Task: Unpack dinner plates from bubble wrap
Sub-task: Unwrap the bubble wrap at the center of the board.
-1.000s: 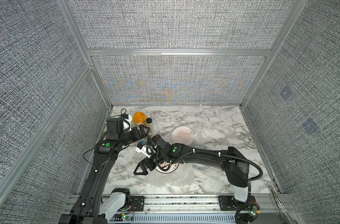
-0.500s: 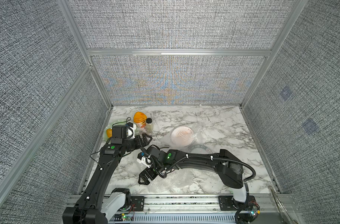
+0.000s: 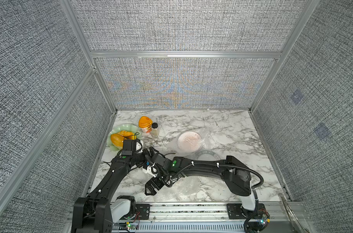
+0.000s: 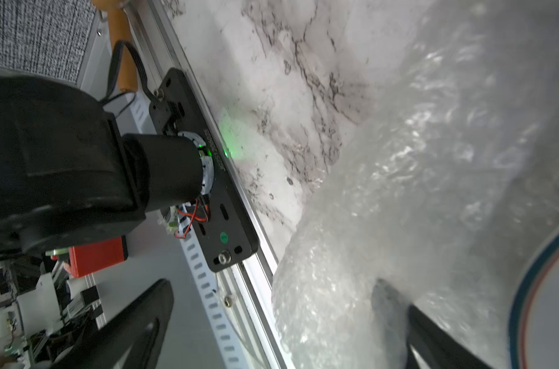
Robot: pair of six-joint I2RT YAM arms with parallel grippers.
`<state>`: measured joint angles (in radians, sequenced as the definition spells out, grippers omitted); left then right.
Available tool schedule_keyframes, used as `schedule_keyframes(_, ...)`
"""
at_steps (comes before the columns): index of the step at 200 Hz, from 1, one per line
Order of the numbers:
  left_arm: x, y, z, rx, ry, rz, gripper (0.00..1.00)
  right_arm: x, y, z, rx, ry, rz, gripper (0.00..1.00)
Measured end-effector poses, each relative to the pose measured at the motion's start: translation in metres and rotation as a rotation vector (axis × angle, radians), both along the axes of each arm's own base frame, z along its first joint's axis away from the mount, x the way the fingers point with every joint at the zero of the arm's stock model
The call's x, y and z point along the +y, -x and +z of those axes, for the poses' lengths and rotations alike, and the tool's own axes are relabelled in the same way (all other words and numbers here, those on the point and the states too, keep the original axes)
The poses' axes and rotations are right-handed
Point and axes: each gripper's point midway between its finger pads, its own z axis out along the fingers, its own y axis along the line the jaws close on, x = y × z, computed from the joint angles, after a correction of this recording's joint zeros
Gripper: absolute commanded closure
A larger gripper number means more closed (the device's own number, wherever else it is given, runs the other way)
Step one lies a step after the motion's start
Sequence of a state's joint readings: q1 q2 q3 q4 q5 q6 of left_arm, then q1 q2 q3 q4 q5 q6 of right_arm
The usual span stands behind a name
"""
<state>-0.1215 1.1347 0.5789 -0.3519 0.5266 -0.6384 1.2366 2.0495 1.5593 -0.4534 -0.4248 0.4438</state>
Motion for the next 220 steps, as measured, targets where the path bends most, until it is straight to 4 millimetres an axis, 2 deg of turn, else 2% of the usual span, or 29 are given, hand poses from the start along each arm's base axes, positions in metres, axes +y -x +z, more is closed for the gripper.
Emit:
schedule_keyframes(20,-0.001,0.012,-0.016,0.059,0.007,0.004,0.01,0.009,-0.011,0.010,-0.042,-0.054,-0.016,0.01)
schedule_keyframes(37,0.001,0.017,-0.023,0.080,0.004,0.013,0.01,0.013,-0.020,0.018,-0.065,-0.090,-0.036,0.01)
schedule_keyframes(64,0.003,0.022,-0.031,0.105,-0.007,0.029,0.01,0.010,-0.033,0.021,-0.080,-0.105,-0.076,0.01)
schedule_keyframes(102,0.009,0.023,-0.038,0.121,-0.036,0.055,0.01,-0.009,-0.058,0.038,-0.123,-0.117,-0.161,0.01)
schedule_keyframes(143,0.012,0.025,-0.047,0.154,-0.055,0.065,0.01,-0.026,-0.068,0.058,-0.167,-0.129,-0.204,0.01)
schedule_keyframes(190,0.015,0.022,-0.050,0.193,-0.082,0.077,0.01,-0.048,-0.086,0.052,-0.231,-0.055,-0.266,0.01)
schedule_keyframes(220,0.014,0.020,-0.052,0.220,-0.085,0.071,0.01,-0.058,-0.084,0.050,-0.240,-0.034,-0.273,0.01)
